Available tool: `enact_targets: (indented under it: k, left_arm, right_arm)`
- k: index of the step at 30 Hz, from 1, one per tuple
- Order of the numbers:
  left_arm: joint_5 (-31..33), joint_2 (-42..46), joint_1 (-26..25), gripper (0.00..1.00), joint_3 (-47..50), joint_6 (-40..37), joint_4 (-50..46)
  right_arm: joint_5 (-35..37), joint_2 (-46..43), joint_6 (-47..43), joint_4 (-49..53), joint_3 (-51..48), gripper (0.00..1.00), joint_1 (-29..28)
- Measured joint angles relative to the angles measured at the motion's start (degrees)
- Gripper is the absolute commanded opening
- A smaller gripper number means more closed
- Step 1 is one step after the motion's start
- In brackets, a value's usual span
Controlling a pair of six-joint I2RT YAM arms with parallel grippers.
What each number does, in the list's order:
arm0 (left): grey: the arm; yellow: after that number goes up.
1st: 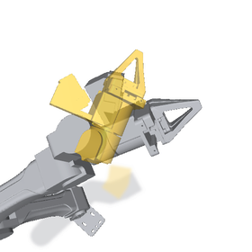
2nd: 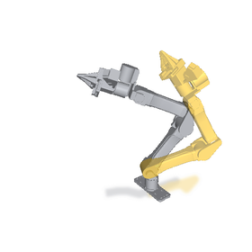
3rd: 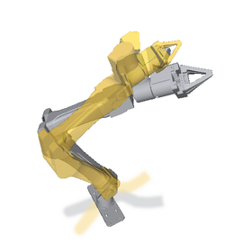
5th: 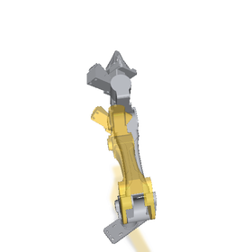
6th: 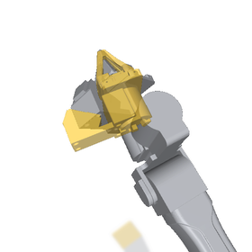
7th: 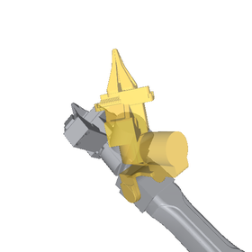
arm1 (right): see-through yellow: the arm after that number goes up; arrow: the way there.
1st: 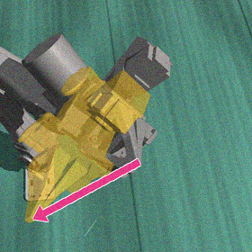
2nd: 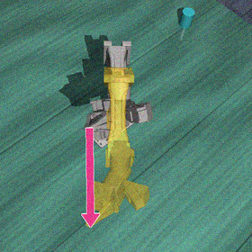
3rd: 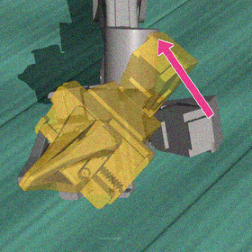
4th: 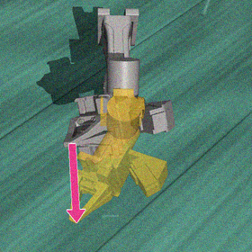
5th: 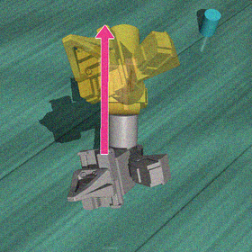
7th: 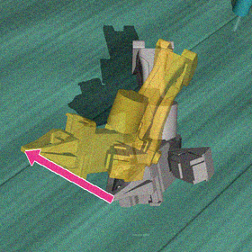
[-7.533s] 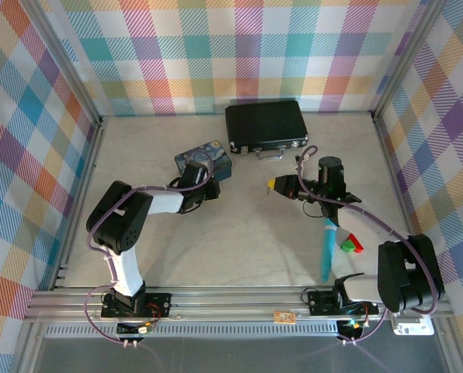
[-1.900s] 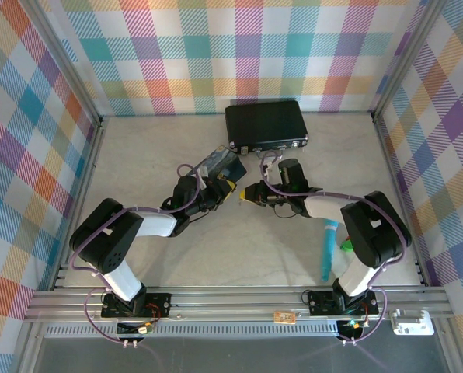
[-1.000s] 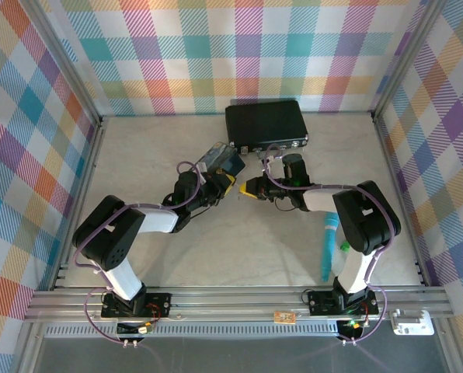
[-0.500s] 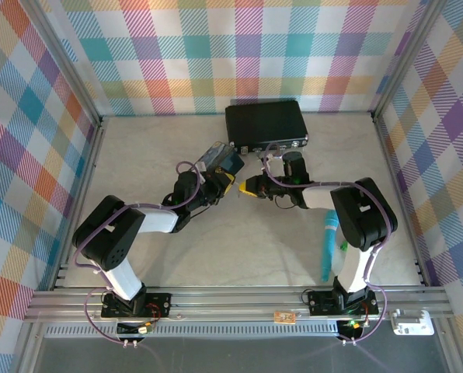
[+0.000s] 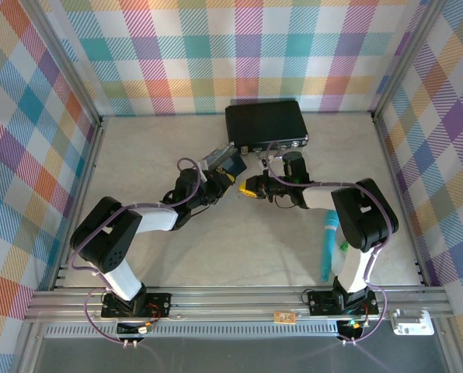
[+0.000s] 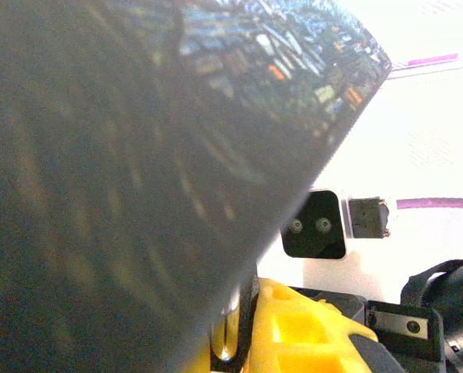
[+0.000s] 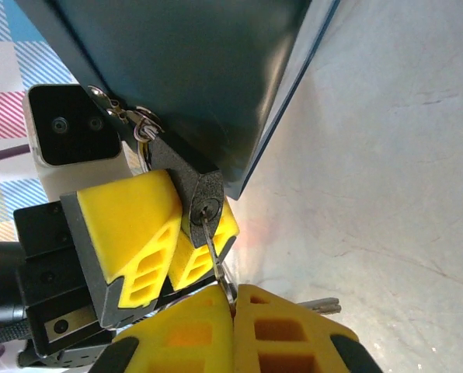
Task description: Unlock a padlock with a key
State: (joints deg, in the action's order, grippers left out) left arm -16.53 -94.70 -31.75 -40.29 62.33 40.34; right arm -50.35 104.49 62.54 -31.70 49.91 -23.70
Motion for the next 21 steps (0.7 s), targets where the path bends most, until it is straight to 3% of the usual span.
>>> enact_targets:
  k: [4,12,21]
  left_arm:
    - [0.09,0.7,0.0,0.0,-0.37,-1.2,-1.6]
    - [-0.61,0.7,-0.02,0.0,-0.48,-1.92,-3.02]
    - [-1.7,0.68,-0.04,0.0,-0.52,-0.57,-2.64]
  right_arm:
    - [-0.24,0.0,1.29,-1.18,-0.33,0.0,-0.11]
    - [3.91,-2.6,-8.85,5.4,-0.42,0.0,-1.38]
    - [14.27,-8.07,-18.47,13.94,-0.42,0.0,-4.15]
